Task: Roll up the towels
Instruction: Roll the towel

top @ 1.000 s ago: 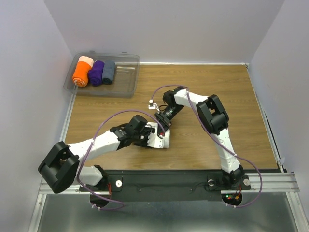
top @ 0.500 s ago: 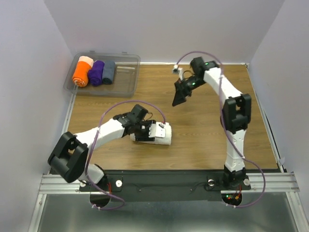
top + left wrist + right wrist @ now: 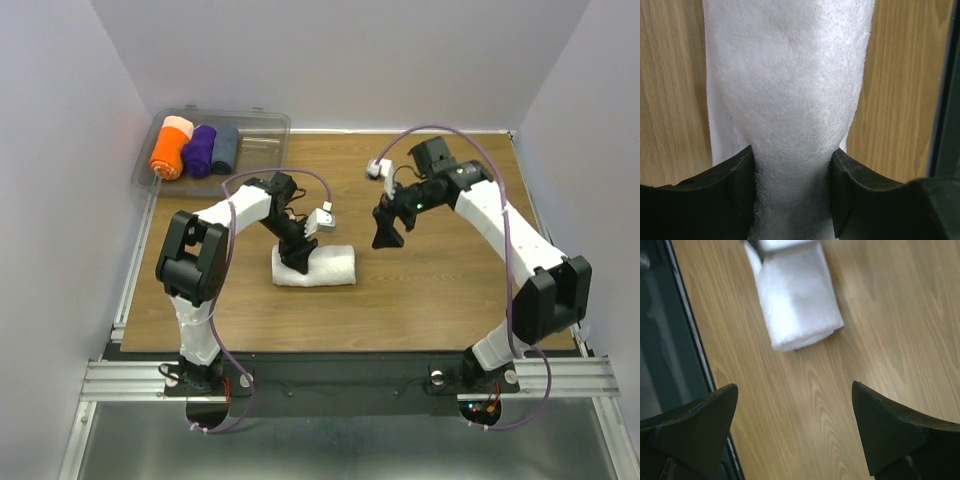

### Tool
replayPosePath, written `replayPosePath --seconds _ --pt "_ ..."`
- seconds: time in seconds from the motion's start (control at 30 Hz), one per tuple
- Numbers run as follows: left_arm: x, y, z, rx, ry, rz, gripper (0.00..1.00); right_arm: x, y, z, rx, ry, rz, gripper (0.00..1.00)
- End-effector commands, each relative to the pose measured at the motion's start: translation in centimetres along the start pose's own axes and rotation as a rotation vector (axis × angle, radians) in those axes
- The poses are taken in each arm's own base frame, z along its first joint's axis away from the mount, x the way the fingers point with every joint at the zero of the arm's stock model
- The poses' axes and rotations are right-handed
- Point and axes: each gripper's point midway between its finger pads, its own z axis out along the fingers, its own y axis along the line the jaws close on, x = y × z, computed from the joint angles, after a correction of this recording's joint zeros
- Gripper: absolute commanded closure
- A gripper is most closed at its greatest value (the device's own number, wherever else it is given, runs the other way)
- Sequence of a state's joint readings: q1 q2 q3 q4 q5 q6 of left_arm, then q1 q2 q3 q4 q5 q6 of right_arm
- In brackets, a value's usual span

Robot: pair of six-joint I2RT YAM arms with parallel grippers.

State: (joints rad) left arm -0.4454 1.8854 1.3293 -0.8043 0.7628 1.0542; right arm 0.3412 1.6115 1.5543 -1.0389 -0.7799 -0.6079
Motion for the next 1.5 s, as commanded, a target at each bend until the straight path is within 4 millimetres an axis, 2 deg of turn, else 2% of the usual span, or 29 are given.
replayPosePath --seconds 0.0,0.03,0.13,0.33,0.43,0.67,0.87,1.1,1.2,1.3,1.33,1.37,1.43,1.47 --pt "5.3 -1.7 1.8 0.162 0.138 -0.142 0.77 -1.4 -0.1 2.1 0.216 0.001 -0.286 0.0" --pt "5.2 -1.2 2.0 0.162 0.133 -0.147 0.77 -1.0 1.1 4.4 0.205 0.001 -0.353 0.0" --pt "4.9 -0.5 1.9 0.162 0.121 -0.152 0.76 -1.1 2.1 6.5 0.231 -0.008 -0.443 0.0" --pt "4.9 0.1 2.0 0.186 0.107 -0.177 0.73 -0.9 2.3 10.2 0.209 -0.022 -0.508 0.0" --pt "5.1 0.2 2.1 0.213 0.098 -0.19 0.71 -0.2 3.2 13.0 0.167 0.02 -0.524 0.0" --pt "4.8 0.5 1.9 0.234 0.07 -0.184 0.69 1.1 2.6 15.1 0.145 0.035 -0.556 0.0" --pt "5.3 0.4 1.9 0.253 0.062 -0.188 0.67 2.0 1.7 16.1 0.176 0.035 -0.574 0.0" --pt "5.5 0.2 1.8 0.271 0.055 -0.199 0.65 4.2 1.2 17.0 0.169 0.066 -0.61 0.01" --pt "5.6 0.3 1.8 0.272 0.047 -0.204 0.64 5.2 0.9 17.4 0.163 0.09 -0.616 0.09" --pt "5.2 0.5 1.6 0.269 0.021 -0.213 0.64 6.6 0.6 18.0 0.148 0.124 -0.615 0.25" --pt "5.2 0.6 1.4 0.266 0.016 -0.214 0.62 7.0 0.5 18.1 0.143 0.134 -0.614 0.32" --pt "5.0 0.6 1.1 0.258 0.01 -0.212 0.59 7.6 0.4 18.4 0.136 0.147 -0.611 0.47" --pt "4.8 0.6 0.7 0.248 -0.008 -0.211 0.55 8.0 0.6 18.6 0.123 0.153 -0.602 0.63" --pt "4.5 0.6 0.2 0.237 -0.017 -0.205 0.53 8.2 0.7 18.7 0.117 0.158 -0.594 0.67"
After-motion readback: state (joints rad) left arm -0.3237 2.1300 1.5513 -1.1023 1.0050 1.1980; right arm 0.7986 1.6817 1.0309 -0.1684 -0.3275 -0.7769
